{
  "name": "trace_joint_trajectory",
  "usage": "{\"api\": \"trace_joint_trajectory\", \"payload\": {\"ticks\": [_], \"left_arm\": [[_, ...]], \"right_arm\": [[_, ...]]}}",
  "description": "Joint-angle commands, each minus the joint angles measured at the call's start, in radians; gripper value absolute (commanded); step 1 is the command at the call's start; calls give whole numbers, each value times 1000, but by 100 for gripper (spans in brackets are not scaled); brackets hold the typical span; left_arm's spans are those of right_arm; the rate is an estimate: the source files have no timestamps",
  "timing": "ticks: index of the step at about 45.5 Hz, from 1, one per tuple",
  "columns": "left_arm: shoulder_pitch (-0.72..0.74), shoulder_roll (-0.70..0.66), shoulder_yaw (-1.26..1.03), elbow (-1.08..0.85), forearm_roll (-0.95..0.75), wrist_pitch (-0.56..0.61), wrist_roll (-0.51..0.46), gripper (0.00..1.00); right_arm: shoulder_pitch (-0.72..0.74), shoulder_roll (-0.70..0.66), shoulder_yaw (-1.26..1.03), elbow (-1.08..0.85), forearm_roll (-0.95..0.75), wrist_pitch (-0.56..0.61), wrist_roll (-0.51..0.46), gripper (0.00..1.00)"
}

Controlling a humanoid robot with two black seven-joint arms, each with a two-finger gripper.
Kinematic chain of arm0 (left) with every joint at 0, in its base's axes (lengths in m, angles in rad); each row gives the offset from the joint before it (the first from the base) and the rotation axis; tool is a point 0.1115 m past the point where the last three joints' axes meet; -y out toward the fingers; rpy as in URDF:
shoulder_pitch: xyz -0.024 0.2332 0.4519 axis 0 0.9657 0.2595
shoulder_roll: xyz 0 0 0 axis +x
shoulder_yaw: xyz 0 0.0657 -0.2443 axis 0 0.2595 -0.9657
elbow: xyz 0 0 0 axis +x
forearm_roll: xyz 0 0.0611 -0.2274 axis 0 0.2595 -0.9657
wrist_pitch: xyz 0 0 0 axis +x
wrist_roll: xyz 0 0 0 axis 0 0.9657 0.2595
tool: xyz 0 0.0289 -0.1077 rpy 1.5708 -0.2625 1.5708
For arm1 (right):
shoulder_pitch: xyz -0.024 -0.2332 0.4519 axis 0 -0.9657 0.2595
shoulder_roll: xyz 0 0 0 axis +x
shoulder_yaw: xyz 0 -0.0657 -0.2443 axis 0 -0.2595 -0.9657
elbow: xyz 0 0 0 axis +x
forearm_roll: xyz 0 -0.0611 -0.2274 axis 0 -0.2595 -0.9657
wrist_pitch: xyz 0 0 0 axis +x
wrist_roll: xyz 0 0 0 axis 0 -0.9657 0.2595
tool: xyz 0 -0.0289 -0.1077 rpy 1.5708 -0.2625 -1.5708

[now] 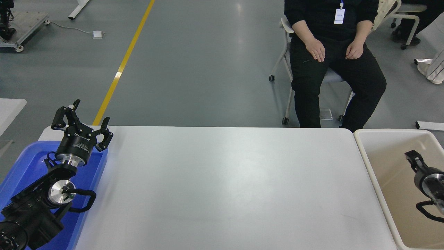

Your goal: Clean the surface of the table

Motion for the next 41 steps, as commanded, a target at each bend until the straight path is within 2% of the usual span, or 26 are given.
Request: {"api": "trace_joint_trajectory", "payload": {"ticks": [1, 12, 20, 29, 41], "left_arm": [[0, 0, 0, 0, 0, 0, 0, 100], [0, 0, 0, 0, 0, 0, 0, 100], [0, 0, 0, 0, 0, 0, 0, 100], [0, 0, 0, 0, 0, 0, 0, 100], [0, 0, 0, 0, 0, 0, 0, 100]], "right_arm": [[87, -65, 330, 161, 11, 3, 4, 98], [103, -186, 448, 495, 11, 6, 56, 99], [81, -181, 637, 628, 25, 10, 98, 99], [25, -136, 775, 692, 33, 52, 102, 99], [-146, 27, 979, 678, 31, 69, 110, 99]]}}
